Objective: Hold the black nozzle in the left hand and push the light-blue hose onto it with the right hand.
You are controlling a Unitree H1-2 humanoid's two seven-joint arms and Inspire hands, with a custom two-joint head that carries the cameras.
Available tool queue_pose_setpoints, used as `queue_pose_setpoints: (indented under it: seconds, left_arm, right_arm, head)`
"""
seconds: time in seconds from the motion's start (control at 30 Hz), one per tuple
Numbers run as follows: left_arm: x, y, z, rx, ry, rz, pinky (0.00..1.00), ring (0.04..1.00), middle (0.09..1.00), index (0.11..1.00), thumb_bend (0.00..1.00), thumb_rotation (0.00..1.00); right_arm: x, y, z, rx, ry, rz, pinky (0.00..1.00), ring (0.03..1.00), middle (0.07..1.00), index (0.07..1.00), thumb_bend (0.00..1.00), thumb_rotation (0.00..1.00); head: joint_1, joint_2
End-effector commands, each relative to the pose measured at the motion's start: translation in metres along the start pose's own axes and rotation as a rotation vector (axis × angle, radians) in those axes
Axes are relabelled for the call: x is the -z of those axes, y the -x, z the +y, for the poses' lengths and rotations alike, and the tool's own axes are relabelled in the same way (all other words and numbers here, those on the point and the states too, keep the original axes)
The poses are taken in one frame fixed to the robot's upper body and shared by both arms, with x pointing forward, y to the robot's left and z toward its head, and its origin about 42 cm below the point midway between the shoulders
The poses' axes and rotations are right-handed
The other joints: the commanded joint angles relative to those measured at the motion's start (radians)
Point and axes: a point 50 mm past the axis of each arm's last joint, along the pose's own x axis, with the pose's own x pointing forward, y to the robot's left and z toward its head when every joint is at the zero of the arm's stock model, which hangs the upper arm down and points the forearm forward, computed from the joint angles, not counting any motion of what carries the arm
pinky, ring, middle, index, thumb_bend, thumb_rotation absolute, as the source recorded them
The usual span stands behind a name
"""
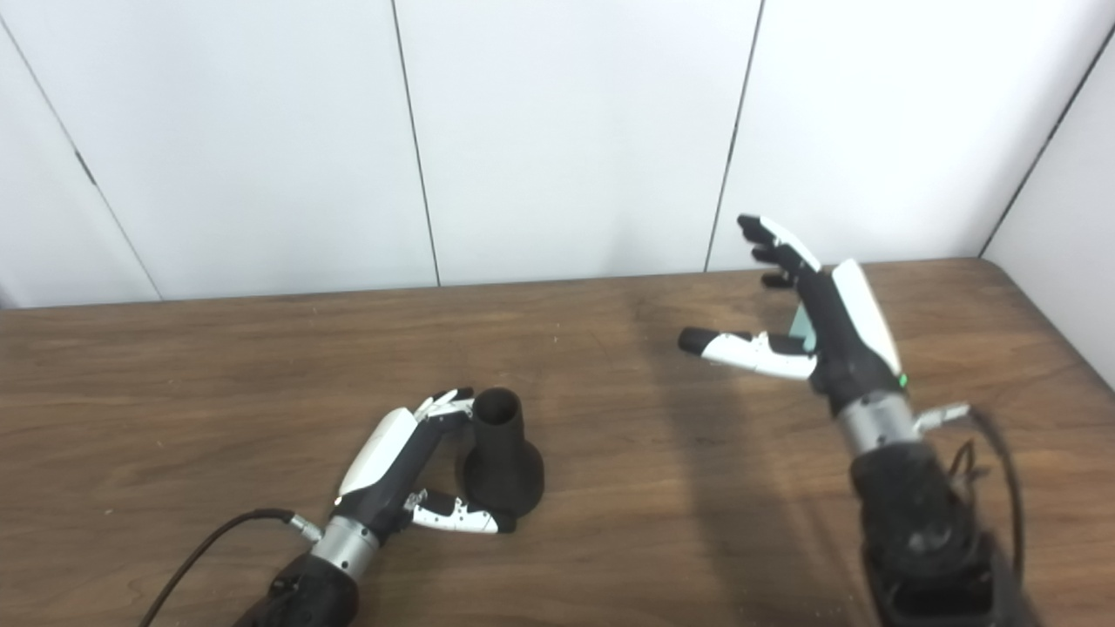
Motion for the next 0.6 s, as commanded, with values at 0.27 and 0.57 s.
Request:
queue_pose_setpoints:
  seconds: [0.27, 0.57]
  left_arm:
    - [0.023, 0.017, -0.022, 0.082, -0.027, 0.100, 1.00, 0.945, 0.813, 0.486, 0.52, 0.08]
    - [0.026, 0.018, -0.022, 0.079, -0.025, 0.101, 1.00, 0.944, 0.813, 0.486, 0.52, 0.08]
  right_arm:
    - [-0.021, -0.055, -0.062, 0.027, 0.350, -0.039, 0.95, 0.928, 0.896, 0.879, 1.00, 0.51]
    - [-0.001, -0.089, -0.080, -0.045, 0.487, 0.086, 1.00, 0.948, 0.919, 0.868, 1.00, 0.49]
  head:
    - [0.006, 0.001]
    - [0.004, 0.002]
